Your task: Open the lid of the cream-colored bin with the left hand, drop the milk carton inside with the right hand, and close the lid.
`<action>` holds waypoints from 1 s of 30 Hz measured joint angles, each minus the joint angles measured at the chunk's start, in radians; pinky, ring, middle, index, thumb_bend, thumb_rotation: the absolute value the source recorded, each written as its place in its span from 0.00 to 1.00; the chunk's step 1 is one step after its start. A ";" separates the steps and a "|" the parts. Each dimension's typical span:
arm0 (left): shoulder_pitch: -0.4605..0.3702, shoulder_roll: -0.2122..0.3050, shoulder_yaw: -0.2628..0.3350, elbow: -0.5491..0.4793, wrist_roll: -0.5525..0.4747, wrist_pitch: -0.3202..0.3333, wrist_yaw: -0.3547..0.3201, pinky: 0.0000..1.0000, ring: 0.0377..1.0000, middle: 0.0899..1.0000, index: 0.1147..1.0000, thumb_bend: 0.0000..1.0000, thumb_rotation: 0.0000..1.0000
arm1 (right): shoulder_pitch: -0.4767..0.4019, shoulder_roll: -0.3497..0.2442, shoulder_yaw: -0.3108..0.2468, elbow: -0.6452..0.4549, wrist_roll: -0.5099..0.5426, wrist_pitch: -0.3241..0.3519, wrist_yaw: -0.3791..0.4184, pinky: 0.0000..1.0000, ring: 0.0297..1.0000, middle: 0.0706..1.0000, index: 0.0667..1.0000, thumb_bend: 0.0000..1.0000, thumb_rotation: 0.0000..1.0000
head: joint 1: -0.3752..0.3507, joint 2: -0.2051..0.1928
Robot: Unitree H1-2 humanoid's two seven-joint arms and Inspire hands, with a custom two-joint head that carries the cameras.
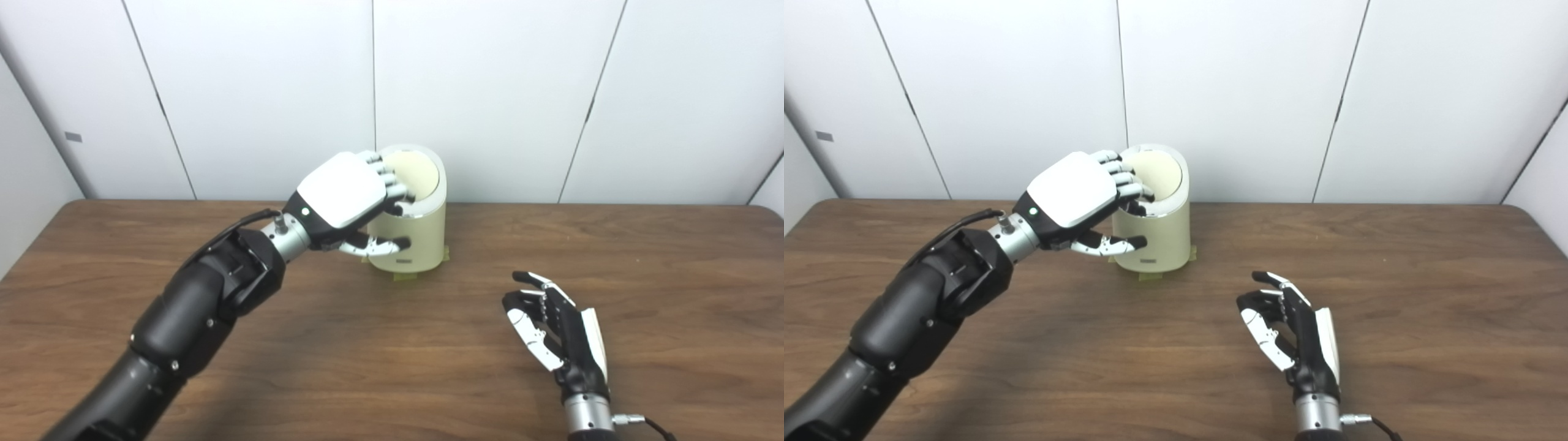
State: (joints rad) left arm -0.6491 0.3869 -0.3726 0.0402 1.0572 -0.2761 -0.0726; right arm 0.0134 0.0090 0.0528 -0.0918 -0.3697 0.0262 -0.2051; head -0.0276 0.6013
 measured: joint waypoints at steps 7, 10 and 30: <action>0.019 -0.121 0.184 -0.098 -0.190 0.137 0.027 0.76 0.85 0.84 0.82 0.37 0.67 | 0.002 -0.001 -0.001 -0.002 0.014 -0.015 0.002 0.51 0.57 0.59 0.47 0.48 0.17 | 0.005 0.002; 0.088 -0.147 0.229 -0.163 -0.304 0.197 -0.010 0.84 0.91 0.88 0.86 0.36 0.71 | 0.013 -0.012 -0.002 -0.016 0.027 -0.020 0.014 0.51 0.57 0.60 0.46 0.48 0.16 | 0.008 0.008; 0.546 -0.339 0.448 -0.392 -0.893 0.590 -0.088 0.93 0.94 0.94 0.95 0.35 0.96 | -0.031 -0.044 -0.104 -0.183 0.385 0.217 0.192 0.68 0.79 0.81 0.83 0.52 0.76 | 0.009 0.049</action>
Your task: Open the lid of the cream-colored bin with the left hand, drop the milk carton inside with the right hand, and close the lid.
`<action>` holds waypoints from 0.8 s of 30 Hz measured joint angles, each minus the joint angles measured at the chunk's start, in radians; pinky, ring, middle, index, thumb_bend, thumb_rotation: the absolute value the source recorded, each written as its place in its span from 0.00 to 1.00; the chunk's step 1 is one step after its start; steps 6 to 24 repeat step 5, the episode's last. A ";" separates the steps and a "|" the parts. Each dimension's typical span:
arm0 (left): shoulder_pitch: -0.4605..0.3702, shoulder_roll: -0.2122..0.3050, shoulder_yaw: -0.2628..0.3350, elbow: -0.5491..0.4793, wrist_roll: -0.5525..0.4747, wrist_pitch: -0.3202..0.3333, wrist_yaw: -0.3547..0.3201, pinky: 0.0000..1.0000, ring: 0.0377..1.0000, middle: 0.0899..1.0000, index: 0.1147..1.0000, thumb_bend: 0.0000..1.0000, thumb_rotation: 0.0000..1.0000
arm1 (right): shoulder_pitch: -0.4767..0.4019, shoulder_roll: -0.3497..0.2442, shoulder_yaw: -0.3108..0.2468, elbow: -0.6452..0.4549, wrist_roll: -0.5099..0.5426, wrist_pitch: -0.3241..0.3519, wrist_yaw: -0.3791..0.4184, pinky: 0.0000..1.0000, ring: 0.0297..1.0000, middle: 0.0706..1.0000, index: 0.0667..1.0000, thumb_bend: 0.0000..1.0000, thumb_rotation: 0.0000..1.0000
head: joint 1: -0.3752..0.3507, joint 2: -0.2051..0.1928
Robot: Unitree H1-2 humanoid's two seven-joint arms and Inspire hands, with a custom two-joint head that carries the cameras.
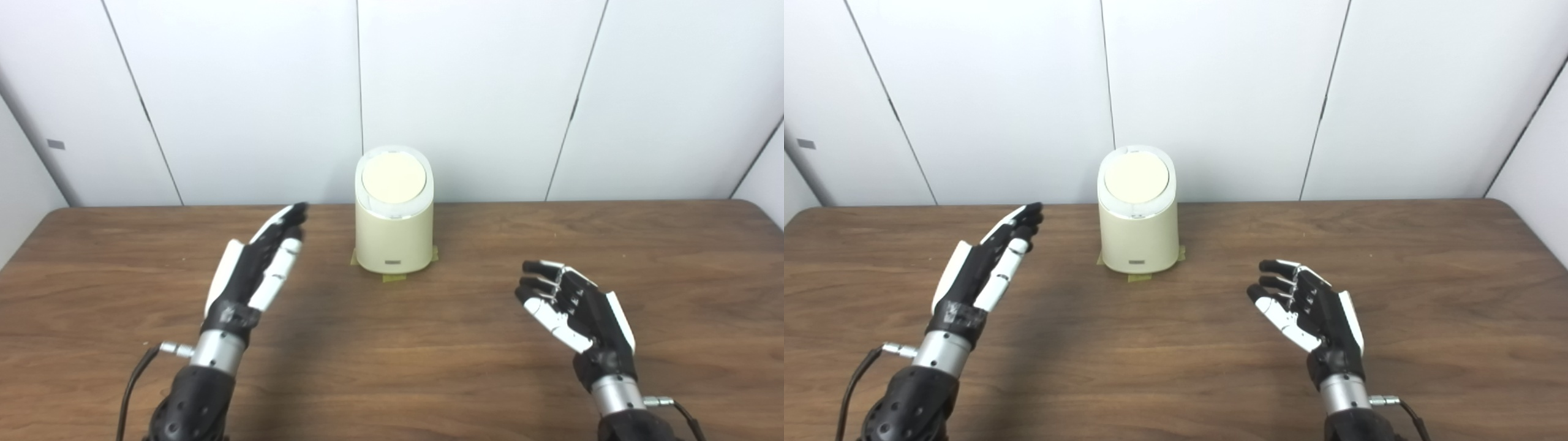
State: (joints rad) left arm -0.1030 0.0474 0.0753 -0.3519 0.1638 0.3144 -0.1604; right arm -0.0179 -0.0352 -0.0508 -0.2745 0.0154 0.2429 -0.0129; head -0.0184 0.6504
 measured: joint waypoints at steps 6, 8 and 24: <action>0.081 -0.068 0.034 -0.024 -0.133 0.056 0.017 0.98 0.97 0.97 0.98 0.37 1.00 | -0.015 -0.006 0.005 -0.007 0.041 0.048 0.019 0.73 0.86 0.87 0.89 0.61 0.84 | 0.002 0.005; 0.081 -0.068 0.034 -0.024 -0.133 0.056 0.017 0.98 0.97 0.97 0.98 0.37 1.00 | -0.015 -0.006 0.005 -0.007 0.041 0.048 0.019 0.73 0.86 0.87 0.89 0.61 0.84 | 0.002 0.005; 0.081 -0.068 0.034 -0.024 -0.133 0.056 0.017 0.98 0.97 0.97 0.98 0.37 1.00 | -0.015 -0.006 0.005 -0.007 0.041 0.048 0.019 0.73 0.86 0.87 0.89 0.61 0.84 | 0.002 0.005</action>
